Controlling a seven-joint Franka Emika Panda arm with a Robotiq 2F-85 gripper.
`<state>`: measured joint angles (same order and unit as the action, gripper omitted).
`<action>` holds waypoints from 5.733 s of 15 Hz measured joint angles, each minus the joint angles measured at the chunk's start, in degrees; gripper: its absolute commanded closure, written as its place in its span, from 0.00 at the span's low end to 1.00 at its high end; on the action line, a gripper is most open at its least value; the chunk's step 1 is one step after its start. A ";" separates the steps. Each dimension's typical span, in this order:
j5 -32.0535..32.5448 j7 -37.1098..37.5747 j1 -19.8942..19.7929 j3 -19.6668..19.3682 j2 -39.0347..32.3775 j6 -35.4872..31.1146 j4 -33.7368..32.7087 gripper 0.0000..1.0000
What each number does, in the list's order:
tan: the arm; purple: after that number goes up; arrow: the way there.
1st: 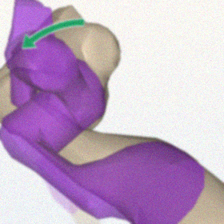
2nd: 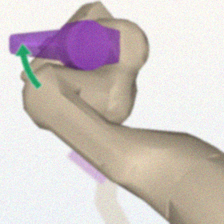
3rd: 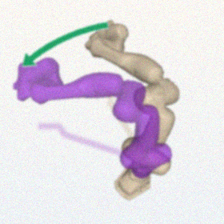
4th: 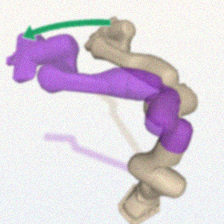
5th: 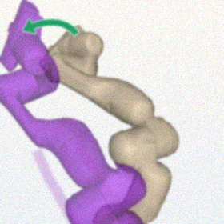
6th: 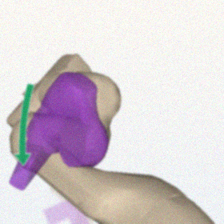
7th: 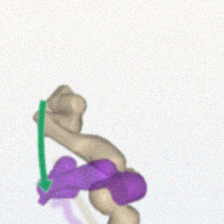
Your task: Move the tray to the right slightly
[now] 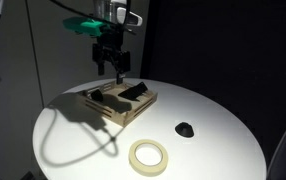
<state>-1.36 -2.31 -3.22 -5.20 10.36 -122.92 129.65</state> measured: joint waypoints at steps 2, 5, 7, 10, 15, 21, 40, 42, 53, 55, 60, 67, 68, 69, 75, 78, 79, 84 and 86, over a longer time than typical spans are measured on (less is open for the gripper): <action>-0.70 0.00 -0.50 -0.62 -0.01 -0.90 0.98 0.00; -1.52 0.00 -1.10 -1.32 -0.35 -3.61 2.45 0.00; -1.59 0.02 -1.57 -1.70 -0.94 -5.19 2.59 0.00; -1.59 0.02 -1.90 -1.91 -1.25 -5.93 2.58 0.00; -1.42 0.01 -1.87 -1.81 -1.28 -5.80 2.57 0.00; -1.28 -0.06 -1.20 -0.89 -4.50 -5.31 0.05 0.00; -4.05 -21.36 -6.26 -1.63 -24.64 -5.39 -15.46 0.00; -4.05 -21.79 -6.58 -1.53 -25.53 -5.39 -15.49 0.00; -4.05 -21.93 -6.68 0.54 -26.47 -5.39 -15.49 0.27; -4.05 -21.93 -6.69 0.55 -26.85 -5.42 -15.49 0.37; -4.05 -21.92 -6.86 0.51 -27.22 -5.49 -15.49 0.78; -4.00 -21.68 -6.95 0.52 -27.25 -5.89 -15.55 0.97; -4.00 -21.44 -6.95 0.52 -27.25 -5.92 -15.55 0.97; -4.00 -21.10 -6.95 0.52 -27.26 -5.94 -15.55 0.97; -4.03 -15.01 -6.90 0.53 -27.26 -6.17 -15.55 0.97; -4.03 -11.94 -6.80 0.52 -27.26 -6.65 -15.47 0.97; -4.03 -10.87 -6.76 0.51 -27.26 -6.92 -15.39 0.97; -4.02 -5.47 -6.67 0.29 -27.26 -7.72 -15.19 0.97; -4.00 -3.51 -6.65 0.09 -27.26 -7.73 -15.19 0.97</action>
<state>-5.36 -5.82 -9.87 -5.10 -16.90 -130.65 114.46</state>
